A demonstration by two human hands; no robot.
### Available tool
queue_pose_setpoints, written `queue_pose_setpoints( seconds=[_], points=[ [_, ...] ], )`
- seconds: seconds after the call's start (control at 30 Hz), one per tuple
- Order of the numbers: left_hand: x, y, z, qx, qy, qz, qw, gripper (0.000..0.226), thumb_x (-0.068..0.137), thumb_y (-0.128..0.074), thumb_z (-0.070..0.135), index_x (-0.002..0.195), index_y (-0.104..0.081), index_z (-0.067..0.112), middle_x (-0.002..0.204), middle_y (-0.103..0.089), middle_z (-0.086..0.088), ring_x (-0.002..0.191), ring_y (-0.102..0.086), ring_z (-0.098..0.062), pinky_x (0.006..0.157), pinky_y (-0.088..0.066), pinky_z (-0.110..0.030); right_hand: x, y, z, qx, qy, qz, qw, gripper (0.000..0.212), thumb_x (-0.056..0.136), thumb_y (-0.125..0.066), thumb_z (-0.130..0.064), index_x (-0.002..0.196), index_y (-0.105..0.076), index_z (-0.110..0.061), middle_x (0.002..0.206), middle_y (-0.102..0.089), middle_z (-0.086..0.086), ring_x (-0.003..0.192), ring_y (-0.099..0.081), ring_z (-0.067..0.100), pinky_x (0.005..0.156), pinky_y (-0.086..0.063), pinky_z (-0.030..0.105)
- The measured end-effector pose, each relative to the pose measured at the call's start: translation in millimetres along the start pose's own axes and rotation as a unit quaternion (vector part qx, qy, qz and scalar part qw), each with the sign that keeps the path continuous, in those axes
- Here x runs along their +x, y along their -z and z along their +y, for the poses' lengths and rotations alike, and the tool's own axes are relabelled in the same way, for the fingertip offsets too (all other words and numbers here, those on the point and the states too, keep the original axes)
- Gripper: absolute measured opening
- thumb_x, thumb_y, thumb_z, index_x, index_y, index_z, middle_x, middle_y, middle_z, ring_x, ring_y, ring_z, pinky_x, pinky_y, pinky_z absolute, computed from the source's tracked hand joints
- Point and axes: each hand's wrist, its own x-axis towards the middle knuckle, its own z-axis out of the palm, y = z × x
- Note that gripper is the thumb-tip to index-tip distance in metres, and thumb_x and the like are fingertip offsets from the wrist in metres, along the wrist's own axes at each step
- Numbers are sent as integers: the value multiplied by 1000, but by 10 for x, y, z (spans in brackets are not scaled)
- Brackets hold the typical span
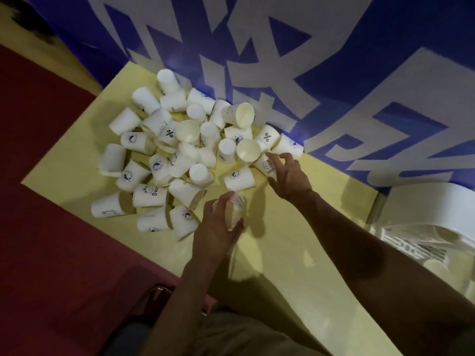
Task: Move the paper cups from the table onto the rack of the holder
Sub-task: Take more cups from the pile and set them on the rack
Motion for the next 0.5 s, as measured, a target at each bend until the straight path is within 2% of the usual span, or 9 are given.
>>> queue_pose_setpoints(
  seconds=[0.13, 0.33, 0.43, 0.5],
  points=[
    [-19, 64, -77, -10, 18, -1, 1000, 76, 87, -73, 46, 148, -29, 51, 140, -42, 2, 109, -50, -7, 75, -50, -26, 235, -133, -14, -34, 3, -20, 999, 73, 95, -68, -24, 158, -31, -25, 146, -41, 21, 121, -51, 39, 92, -53, 51],
    [-16, 3, -113, 4, 28, -14, 1000, 79, 85, -75, 41, 149, -30, 46, 138, -45, -4, 114, -59, -24, 79, -54, -31, 266, -182, 37, -22, -5, -28, 999, 60, 98, -67, -27, 149, -38, -17, 142, -47, 21, 114, -59, 37, 91, -58, 50],
    [-20, -21, -75, 7, 30, -29, 999, 78, 86, -75, 41, 151, -31, 42, 138, -45, -4, 112, -61, -26, 79, -59, -40, 146, -171, 113, -2, -7, -25, 1000, 57, 95, -71, -31, 140, -43, -9, 137, -51, 20, 103, -64, 33, 86, -59, 45],
    [-20, -34, -50, 5, 16, -41, 999, 76, 87, -73, 42, 151, -31, 40, 138, -44, -3, 109, -61, -25, 76, -58, -37, 32, -160, 179, 3, -7, -18, 1000, 57, 95, -71, -32, 138, -44, -6, 140, -48, 21, 105, -63, 34, 86, -58, 44]
  ],
)
